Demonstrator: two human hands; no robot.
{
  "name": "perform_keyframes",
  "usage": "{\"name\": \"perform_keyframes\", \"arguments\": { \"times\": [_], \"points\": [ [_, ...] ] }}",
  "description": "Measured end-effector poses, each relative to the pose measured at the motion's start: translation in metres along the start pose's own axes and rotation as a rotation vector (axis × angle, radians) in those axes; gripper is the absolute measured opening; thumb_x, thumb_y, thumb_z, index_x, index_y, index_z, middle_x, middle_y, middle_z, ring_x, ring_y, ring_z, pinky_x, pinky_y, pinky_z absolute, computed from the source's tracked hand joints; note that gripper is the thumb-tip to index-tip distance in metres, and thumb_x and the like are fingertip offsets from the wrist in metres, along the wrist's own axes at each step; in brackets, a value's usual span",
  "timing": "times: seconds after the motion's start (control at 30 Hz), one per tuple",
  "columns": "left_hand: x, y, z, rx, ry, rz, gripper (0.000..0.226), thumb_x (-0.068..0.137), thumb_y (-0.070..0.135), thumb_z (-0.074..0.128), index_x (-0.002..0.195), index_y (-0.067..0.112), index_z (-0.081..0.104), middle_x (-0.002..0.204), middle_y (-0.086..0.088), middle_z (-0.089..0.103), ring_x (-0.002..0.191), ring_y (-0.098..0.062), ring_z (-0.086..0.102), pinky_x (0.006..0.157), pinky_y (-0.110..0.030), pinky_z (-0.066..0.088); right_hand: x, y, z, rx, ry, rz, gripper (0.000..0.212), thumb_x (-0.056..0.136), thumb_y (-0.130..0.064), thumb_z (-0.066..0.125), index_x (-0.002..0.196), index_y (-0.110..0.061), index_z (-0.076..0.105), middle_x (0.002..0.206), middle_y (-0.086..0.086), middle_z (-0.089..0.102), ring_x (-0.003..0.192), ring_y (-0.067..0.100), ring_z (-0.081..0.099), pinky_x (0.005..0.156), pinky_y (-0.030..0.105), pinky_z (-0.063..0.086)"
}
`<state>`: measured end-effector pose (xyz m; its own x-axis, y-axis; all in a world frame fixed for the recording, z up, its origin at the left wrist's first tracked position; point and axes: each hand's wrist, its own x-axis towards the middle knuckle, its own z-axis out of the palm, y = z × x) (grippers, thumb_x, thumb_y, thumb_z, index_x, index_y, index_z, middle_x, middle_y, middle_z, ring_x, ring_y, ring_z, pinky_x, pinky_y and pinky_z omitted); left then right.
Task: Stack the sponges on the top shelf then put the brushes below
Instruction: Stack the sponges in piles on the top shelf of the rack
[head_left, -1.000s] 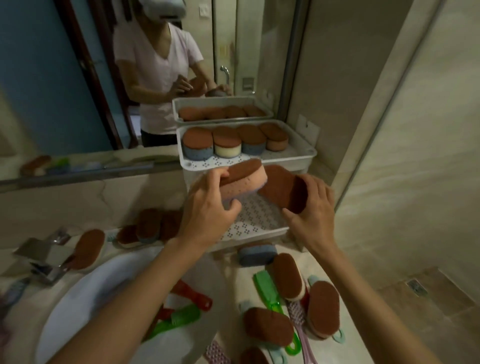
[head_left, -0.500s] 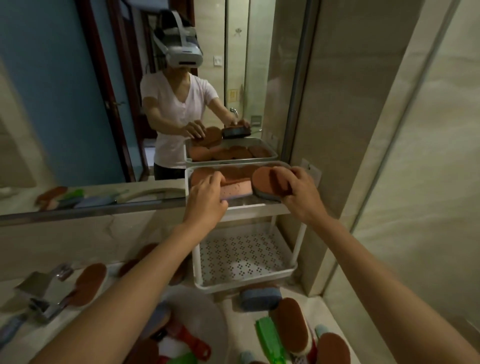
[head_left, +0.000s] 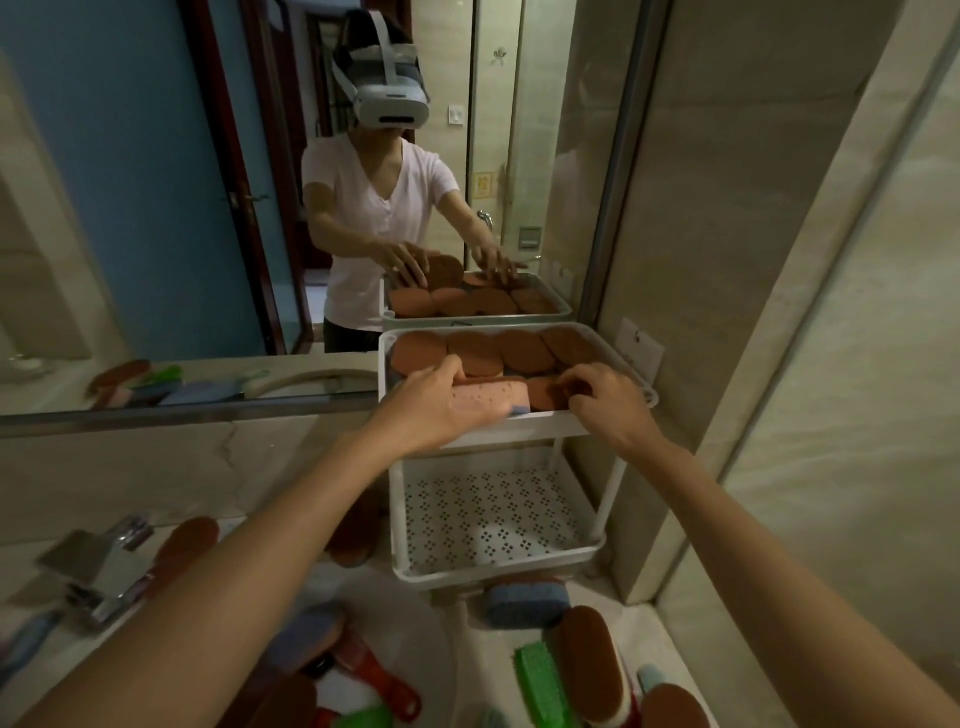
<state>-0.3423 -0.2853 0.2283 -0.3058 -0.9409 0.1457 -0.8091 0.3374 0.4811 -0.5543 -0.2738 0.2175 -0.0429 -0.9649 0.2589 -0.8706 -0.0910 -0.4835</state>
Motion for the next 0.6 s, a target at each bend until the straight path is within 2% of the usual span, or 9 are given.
{"name": "perform_keyframes", "arguments": {
  "times": [0.07,0.17,0.27,0.4,0.6],
  "points": [
    [0.003,0.002,0.000,-0.029,0.003,-0.008,0.032,0.092,0.047,0.043,0.099,0.018,0.053,0.114,-0.008,0.060,0.095,-0.022,0.054,0.071,-0.032,0.040,-0.003,-0.002,0.001,0.026,0.006,-0.007,0.037,0.075,-0.018,0.050,0.109,-0.013,0.064,0.117,0.011,0.059,0.109,0.030,0.053,0.098,0.045,0.040],
    [0.007,0.003,-0.003,-0.038,-0.004,-0.002,0.029,0.091,0.032,0.048,0.114,0.018,0.059,0.123,-0.009,0.060,0.107,-0.023,0.055,0.080,-0.030,0.041,-0.008,-0.006,0.003,0.022,-0.033,-0.029,0.057,0.067,-0.030,0.039,0.118,-0.016,0.062,0.126,0.009,0.057,0.116,0.027,0.051,0.107,0.049,0.033],
    [0.011,0.002,-0.005,-0.126,0.016,-0.022,0.019,0.085,0.025,0.058,0.104,0.020,0.060,0.116,-0.005,0.061,0.099,-0.016,0.053,0.076,-0.027,0.042,-0.010,-0.006,0.005,0.006,-0.033,-0.039,0.061,0.067,-0.033,0.037,0.121,-0.017,0.060,0.130,0.008,0.055,0.119,0.025,0.049,0.109,0.046,0.031],
    [0.008,-0.002,-0.002,-0.039,0.064,-0.038,0.020,0.080,0.025,0.066,0.091,0.020,0.051,0.106,0.001,0.048,0.102,-0.017,0.048,0.084,-0.031,0.042,-0.009,-0.007,0.005,-0.010,-0.016,-0.038,0.060,0.067,-0.034,0.037,0.120,-0.018,0.062,0.129,0.008,0.055,0.118,0.024,0.050,0.109,0.044,0.031],
    [0.004,-0.002,0.003,-0.103,0.060,0.026,0.023,0.087,0.037,0.059,0.092,0.015,0.062,0.102,0.002,0.048,0.102,-0.013,0.047,0.085,-0.026,0.036,-0.010,-0.013,0.007,-0.014,-0.006,-0.047,0.057,0.067,-0.033,0.038,0.116,-0.017,0.062,0.121,0.009,0.058,0.112,0.024,0.051,0.097,0.036,0.035]
  ]
}}
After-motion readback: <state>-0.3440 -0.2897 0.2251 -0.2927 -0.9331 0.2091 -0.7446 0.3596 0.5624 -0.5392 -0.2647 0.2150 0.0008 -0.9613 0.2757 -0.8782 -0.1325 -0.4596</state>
